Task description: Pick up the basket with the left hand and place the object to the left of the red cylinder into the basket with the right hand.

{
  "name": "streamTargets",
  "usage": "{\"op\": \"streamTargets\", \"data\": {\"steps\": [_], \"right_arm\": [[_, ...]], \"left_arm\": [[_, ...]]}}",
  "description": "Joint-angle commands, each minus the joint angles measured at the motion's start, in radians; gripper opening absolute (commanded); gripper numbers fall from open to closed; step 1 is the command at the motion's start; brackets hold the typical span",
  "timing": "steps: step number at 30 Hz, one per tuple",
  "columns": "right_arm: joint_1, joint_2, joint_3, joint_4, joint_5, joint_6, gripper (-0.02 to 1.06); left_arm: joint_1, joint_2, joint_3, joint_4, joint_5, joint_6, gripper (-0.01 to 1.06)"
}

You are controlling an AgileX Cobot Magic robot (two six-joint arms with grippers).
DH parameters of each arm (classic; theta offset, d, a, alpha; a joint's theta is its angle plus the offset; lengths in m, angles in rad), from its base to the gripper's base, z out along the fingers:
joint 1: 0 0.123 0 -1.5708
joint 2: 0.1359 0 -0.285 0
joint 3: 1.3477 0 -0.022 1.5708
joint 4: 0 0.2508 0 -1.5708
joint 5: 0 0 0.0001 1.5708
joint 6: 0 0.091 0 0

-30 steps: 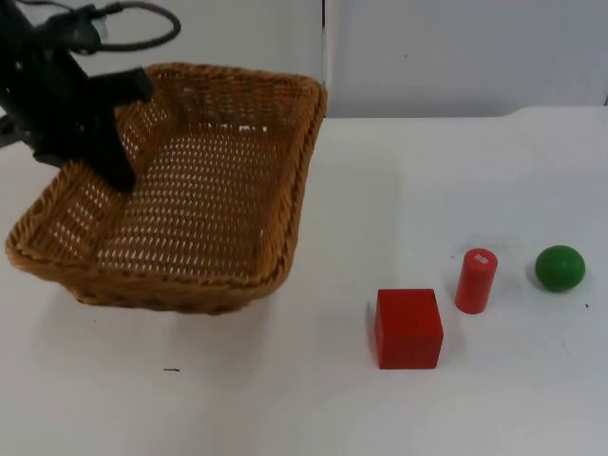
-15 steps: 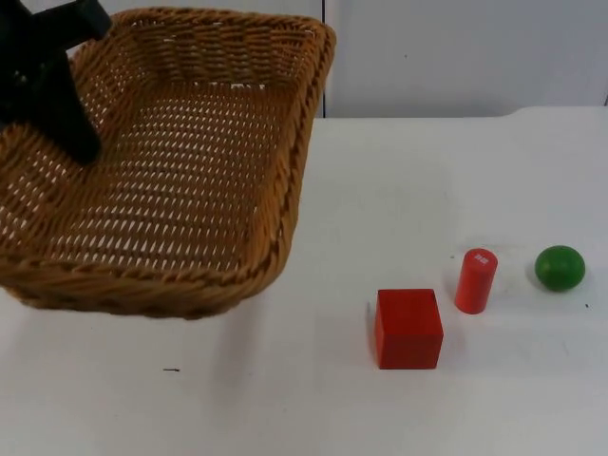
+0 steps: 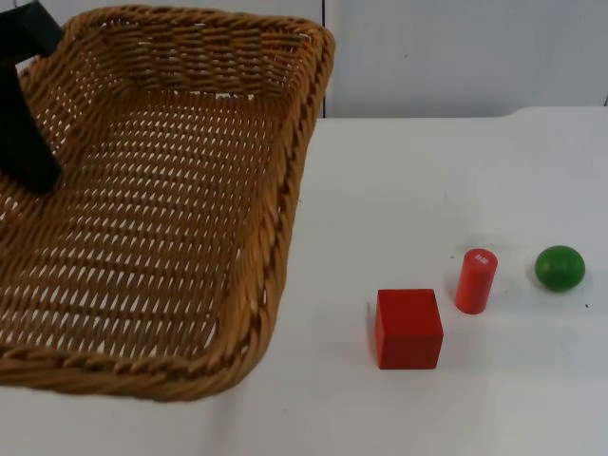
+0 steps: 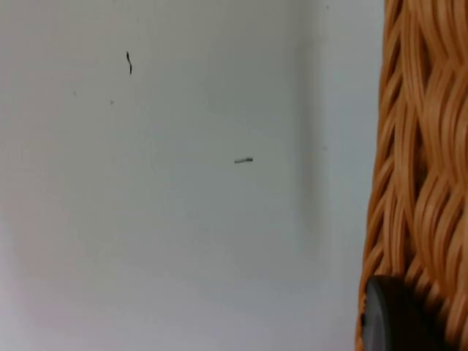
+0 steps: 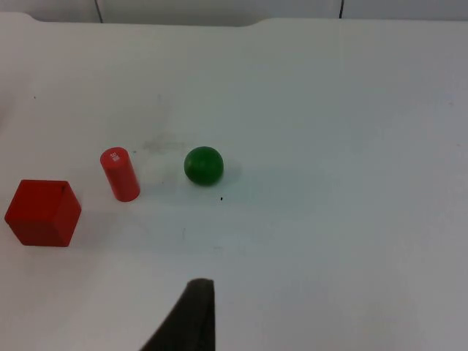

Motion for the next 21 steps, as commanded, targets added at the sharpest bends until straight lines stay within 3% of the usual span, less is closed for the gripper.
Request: {"op": "streamTargets", "data": {"steps": [1,8,21], "right_arm": [[0.000,-0.003,-0.003,0.002,-0.007,0.000,1.05],[0.000,-0.003,-0.003,0.002,-0.007,0.000,1.05],[0.000,-0.003,-0.003,0.002,-0.007,0.000,1.05]], "left_arm": [[0.008,-0.026,0.016,-0.008,0.002,0.009,0.00],[0.074,-0.058,0.085,-0.053,0.000,0.044,0.00],[0.079,-0.073,0.110,-0.063,-0.015,0.049,0.00]]}}
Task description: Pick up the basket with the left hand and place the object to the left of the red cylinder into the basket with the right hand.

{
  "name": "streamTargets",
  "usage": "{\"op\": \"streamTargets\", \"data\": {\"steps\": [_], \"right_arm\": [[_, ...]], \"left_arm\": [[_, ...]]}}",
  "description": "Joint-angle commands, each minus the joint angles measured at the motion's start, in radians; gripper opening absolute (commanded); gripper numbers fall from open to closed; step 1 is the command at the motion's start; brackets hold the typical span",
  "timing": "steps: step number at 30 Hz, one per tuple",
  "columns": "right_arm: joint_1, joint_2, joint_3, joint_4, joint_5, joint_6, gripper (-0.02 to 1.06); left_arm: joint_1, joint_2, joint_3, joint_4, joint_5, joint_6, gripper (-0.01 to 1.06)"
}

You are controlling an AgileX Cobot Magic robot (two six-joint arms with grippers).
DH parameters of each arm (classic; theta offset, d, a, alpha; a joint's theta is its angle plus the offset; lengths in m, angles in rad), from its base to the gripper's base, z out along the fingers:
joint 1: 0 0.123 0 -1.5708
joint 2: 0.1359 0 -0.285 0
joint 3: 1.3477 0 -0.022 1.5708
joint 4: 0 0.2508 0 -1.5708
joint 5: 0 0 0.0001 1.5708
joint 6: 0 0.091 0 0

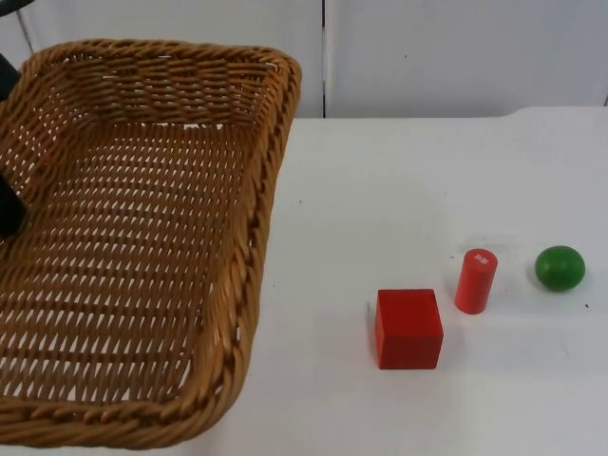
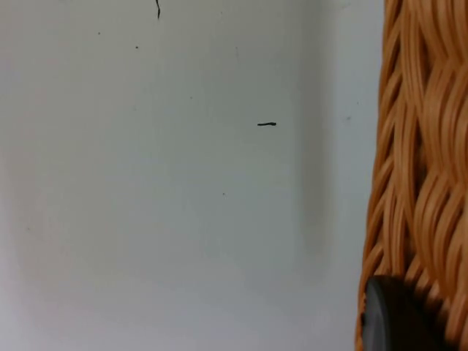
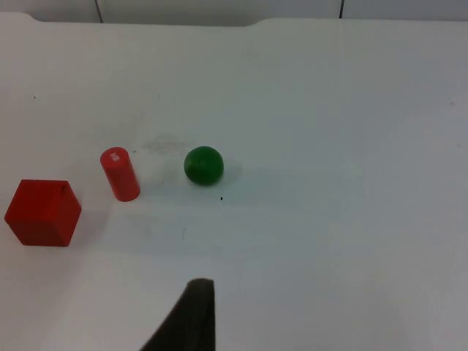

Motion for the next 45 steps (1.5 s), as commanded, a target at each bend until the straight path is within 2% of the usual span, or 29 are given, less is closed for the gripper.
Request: {"op": "streamTargets", "data": {"steps": [1,11,33,36,41,45], "right_arm": [[0.000,-0.003,-0.003,0.002,-0.007,0.000,1.05],[0.000,-0.003,-0.003,0.005,-0.007,0.000,1.05],[0.000,-0.003,-0.010,0.018,-0.019,-0.017,1.05],[0.000,0.026,-0.034,0.018,-0.071,-0.017,1.05],[0.000,0.227,-0.119,0.018,-0.196,-0.017,1.05],[0.000,0.375,-0.171,0.018,-0.246,-0.019,1.05]], "left_arm": [[0.002,-0.015,-0.001,-0.037,0.002,0.007,0.00],[0.002,-0.015,-0.001,-0.055,-0.032,0.007,0.00],[0.002,-0.015,-0.001,-0.087,-0.021,0.009,0.00],[0.002,-0.015,-0.001,-0.087,-0.018,0.016,0.00],[0.002,-0.015,-0.001,-0.089,-0.018,0.025,0.00],[0.002,-0.015,-0.001,-0.118,-0.011,0.056,0.00]]}}
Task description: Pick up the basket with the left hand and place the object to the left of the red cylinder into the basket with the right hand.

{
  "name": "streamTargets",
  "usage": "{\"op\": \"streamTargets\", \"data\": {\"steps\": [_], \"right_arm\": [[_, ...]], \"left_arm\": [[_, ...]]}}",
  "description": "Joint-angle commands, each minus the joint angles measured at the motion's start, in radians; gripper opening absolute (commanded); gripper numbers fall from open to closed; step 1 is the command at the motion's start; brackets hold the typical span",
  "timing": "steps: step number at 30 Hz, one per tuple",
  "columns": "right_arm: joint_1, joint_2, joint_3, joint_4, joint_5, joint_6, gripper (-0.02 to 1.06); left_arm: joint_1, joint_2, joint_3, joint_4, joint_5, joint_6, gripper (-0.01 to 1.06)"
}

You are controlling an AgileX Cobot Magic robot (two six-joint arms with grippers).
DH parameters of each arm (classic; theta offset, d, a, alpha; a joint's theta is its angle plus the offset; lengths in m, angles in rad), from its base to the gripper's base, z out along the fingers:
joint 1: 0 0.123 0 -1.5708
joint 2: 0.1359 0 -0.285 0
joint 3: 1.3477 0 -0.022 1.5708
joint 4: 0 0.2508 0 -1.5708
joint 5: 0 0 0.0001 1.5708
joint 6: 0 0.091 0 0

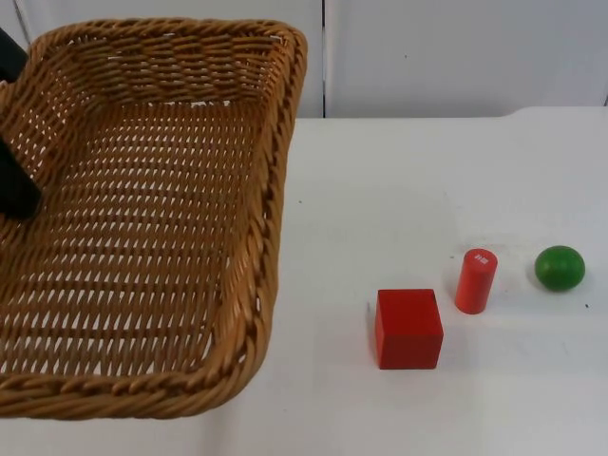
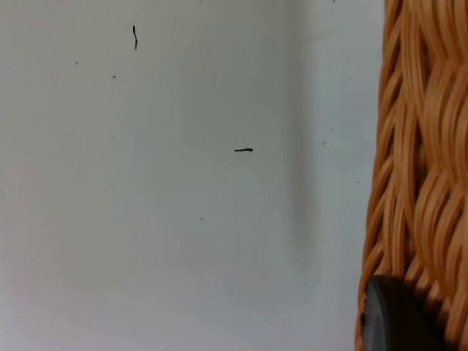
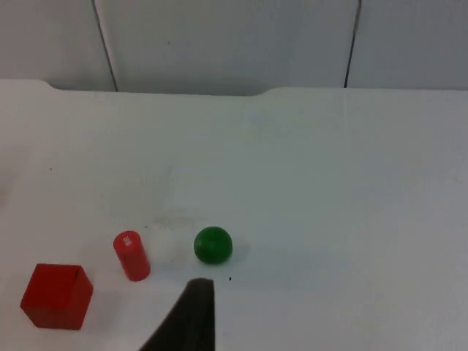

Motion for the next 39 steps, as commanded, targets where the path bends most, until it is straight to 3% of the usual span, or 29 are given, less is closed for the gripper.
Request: {"op": "streamTargets", "data": {"steps": [1,11,24,35,39], "right_arm": [[0.000,0.124,-0.047,0.000,-0.061,-0.014,1.05],[0.000,0.452,-0.164,0.000,-0.199,-0.053,1.05],[0.000,0.731,-0.354,0.000,-0.204,-0.150,1.05],[0.000,0.883,-0.388,0.012,-0.204,-0.220,1.05],[0.000,0.978,-0.390,0.129,-0.223,-0.330,1.05]], "left_arm": [[0.002,-0.015,-0.001,-0.080,0.024,0.034,0.00],[0.002,-0.015,-0.001,-0.078,0.024,0.036,0.00],[0.002,-0.011,-0.001,-0.076,0.024,0.039,0.00],[0.002,-0.010,-0.001,-0.072,0.022,0.047,0.00],[0.002,-0.010,-0.001,-0.072,0.022,0.047,0.00]]}}
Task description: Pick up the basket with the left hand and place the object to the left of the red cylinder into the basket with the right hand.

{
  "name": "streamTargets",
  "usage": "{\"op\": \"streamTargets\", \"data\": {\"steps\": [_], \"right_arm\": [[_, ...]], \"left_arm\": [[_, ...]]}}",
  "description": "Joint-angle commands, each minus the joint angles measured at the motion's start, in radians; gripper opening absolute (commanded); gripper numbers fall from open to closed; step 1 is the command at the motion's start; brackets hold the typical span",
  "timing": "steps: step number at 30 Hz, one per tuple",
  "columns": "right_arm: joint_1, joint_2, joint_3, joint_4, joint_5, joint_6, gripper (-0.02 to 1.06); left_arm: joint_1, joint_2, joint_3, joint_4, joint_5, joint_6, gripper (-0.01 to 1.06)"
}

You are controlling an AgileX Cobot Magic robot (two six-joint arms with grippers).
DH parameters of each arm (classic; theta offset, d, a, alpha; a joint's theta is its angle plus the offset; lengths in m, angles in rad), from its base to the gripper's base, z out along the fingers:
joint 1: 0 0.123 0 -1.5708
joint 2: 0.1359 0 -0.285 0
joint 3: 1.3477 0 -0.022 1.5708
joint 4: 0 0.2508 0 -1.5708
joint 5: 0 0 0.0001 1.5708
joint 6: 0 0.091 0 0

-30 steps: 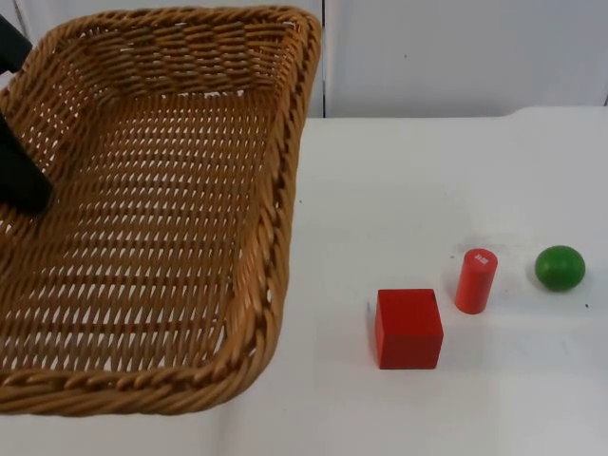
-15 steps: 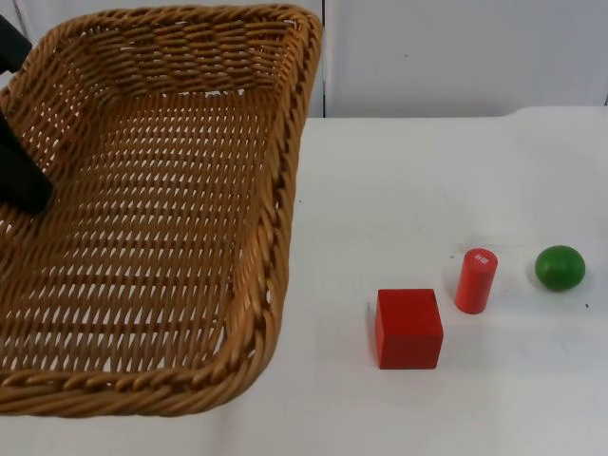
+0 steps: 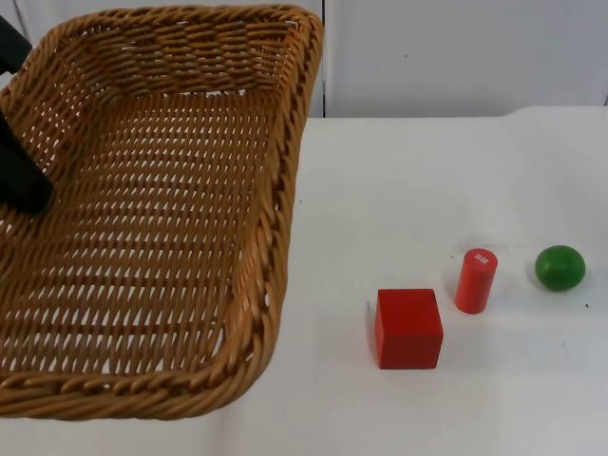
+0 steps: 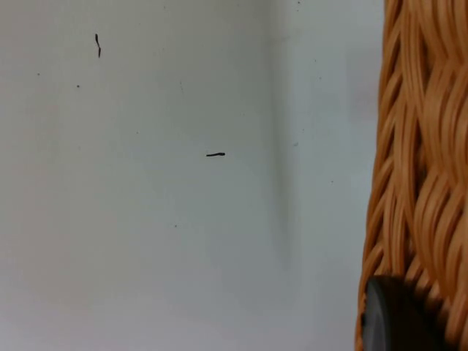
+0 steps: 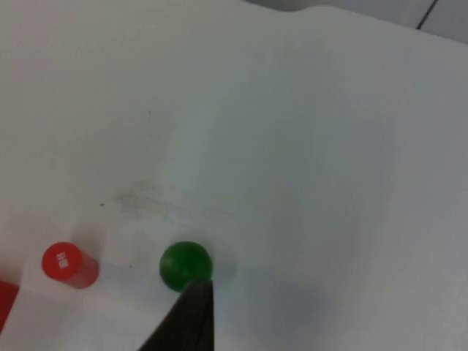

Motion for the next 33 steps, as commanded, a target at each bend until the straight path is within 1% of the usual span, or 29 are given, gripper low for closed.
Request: {"op": "streamTargets", "data": {"steps": [1,5,6,7,10,12,15,16,17,18,20,21,22,25,27,33], "right_arm": [[0.000,0.039,-0.010,0.075,-0.020,-0.070,1.05],[0.000,0.145,-0.046,0.250,0.003,-0.236,1.05],[0.000,0.145,-0.046,0.250,0.003,-0.236,1.05],[0.003,0.168,-0.056,0.279,0.003,-0.280,1.05],[0.052,0.260,-0.111,0.285,0.037,-0.380,1.03],[0.064,0.273,-0.119,0.285,0.039,-0.393,1.03],[0.149,0.354,-0.160,0.285,0.050,-0.502,1.03],[0.149,0.354,-0.160,0.285,0.050,-0.502,1.03],[0.174,0.376,-0.170,0.281,0.056,-0.532,1.03],[0.182,0.386,-0.175,0.281,0.058,-0.542,1.03],[0.246,0.430,-0.188,0.281,0.070,-0.630,1.03],[0.267,0.445,-0.189,0.281,0.070,-0.652,1.03],[0.267,0.445,-0.189,0.281,0.070,-0.652,1.03],[0.338,0.488,-0.189,0.281,0.080,-0.731,1.03],[0.371,0.518,-0.189,0.281,0.078,-0.754,1.03],[0.418,0.567,-0.189,0.261,0.074,-0.777,1.03]], "left_arm": [[0.002,-0.010,-0.001,-0.029,0.003,0.004,0.00],[0.002,-0.010,-0.001,-0.029,0.003,0.004,0.00],[0.002,-0.010,-0.001,-0.029,0.003,0.004,0.00],[0.002,-0.010,-0.001,-0.029,0.005,0.004,0.00],[0.002,-0.010,-0.001,-0.029,0.005,0.004,0.00],[0.002,-0.010,-0.001,-0.029,0.005,0.004,0.00],[0.002,-0.010,-0.001,-0.029,0.005,0.004,0.00],[0.002,-0.010,-0.001,-0.029,0.005,0.004,0.00],[0.002,-0.010,-0.001,-0.029,0.005,0.004,0.00],[0.002,-0.010,-0.001,-0.029,0.005,0.004,0.00],[0.002,-0.010,-0.001,-0.029,0.005,0.004,0.00],[0.002,-0.010,-0.001,-0.029,0.005,0.004,0.00],[0.002,-0.010,-0.001,-0.029,0.005,0.004,0.00],[0.002,-0.010,-0.001,-0.029,0.005,0.004,0.00],[0.002,-0.010,-0.001,-0.029,0.005,0.004,0.00],[0.002,-0.010,-0.001,-0.029,0.005,0.004,0.00]]}}
